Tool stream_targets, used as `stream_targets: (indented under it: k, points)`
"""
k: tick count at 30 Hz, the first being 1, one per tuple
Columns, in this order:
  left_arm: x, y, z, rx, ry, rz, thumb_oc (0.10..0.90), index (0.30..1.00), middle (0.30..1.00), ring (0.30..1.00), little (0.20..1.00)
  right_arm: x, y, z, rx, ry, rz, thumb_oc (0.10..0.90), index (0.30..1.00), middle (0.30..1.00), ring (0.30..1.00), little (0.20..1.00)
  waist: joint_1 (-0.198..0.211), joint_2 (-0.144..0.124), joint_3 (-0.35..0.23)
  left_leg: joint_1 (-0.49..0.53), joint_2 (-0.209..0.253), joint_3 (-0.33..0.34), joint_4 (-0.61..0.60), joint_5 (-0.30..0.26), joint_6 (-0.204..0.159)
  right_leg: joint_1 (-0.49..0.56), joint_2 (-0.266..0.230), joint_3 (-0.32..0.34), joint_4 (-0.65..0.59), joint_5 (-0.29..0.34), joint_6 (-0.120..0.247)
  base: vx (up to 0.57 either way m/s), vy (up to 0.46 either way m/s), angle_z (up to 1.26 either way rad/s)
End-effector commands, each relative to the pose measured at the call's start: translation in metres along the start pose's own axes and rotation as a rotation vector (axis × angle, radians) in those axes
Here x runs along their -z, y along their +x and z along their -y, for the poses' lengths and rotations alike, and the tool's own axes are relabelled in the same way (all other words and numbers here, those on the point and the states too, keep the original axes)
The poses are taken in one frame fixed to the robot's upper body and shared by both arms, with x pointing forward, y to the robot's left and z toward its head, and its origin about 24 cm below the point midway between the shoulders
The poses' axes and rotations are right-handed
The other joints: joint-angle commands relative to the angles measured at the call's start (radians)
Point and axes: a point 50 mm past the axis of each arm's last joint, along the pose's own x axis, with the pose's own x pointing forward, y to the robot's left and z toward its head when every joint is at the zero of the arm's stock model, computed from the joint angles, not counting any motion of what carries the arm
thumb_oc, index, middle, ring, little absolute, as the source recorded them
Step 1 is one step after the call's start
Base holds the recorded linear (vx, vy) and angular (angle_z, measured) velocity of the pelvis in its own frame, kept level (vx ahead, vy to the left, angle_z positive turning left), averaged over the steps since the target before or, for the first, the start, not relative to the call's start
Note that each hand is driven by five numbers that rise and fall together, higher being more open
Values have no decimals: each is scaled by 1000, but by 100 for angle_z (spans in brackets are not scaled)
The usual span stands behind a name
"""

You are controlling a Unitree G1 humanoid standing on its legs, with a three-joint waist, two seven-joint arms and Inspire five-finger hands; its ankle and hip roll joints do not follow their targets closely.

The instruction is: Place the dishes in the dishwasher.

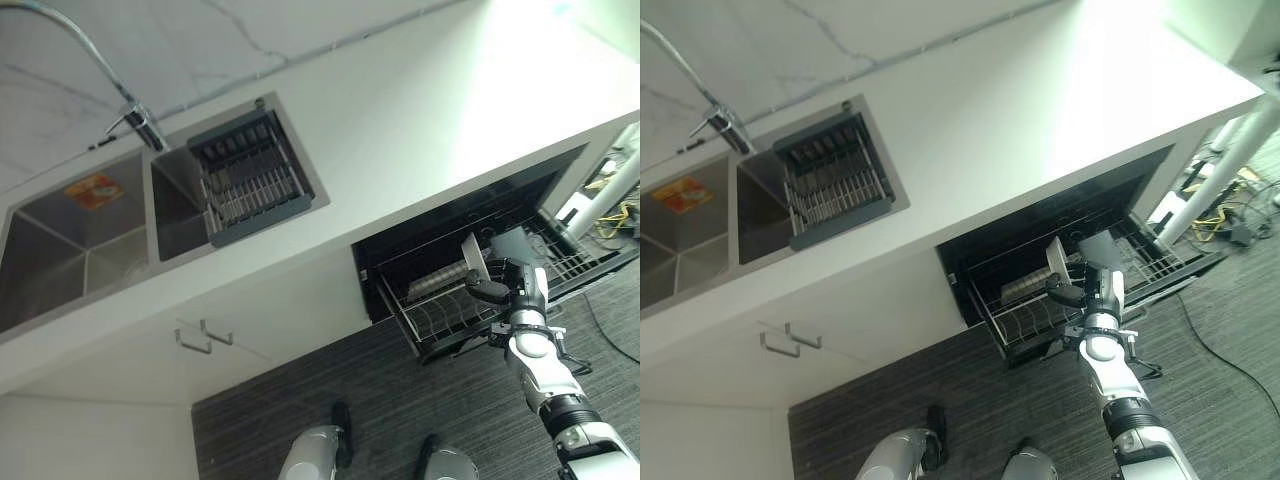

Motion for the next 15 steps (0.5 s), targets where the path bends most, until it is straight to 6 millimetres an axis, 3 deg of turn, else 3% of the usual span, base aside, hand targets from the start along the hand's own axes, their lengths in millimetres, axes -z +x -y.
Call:
stream_targets:
  k: [1, 7, 15]
  points:
    - [10, 1, -40, -89, 47, -32, 800, 900, 900, 900, 900, -58, 17, 2, 70, -57, 234, 400, 300, 300, 300, 300, 14, -38, -2, 26, 12, -24, 52, -139, -23, 51, -1, -34, -98, 27, 10, -66, -15, 11]
    - [-7, 2, -53, -108, 56, 9, 800, 900, 900, 900, 900, -66, 30, 3, 81, -277, 246, 400, 300, 300, 300, 300, 50, -45, 39, 9, 6, -37, 52, -149, -24, 47, -2, -37, -98, 18, 24, -1, -38, 11]
    - [-39, 1, -69, -131, 47, 89, 800, 900, 900, 900, 900, -92, 44, 6, 104, -353, 266, 400, 300, 300, 300, 300, 83, -44, 76, -64, 3, -51, 52, -133, -25, -3, 1, -51, -98, 25, 34, -77, -30, 14]
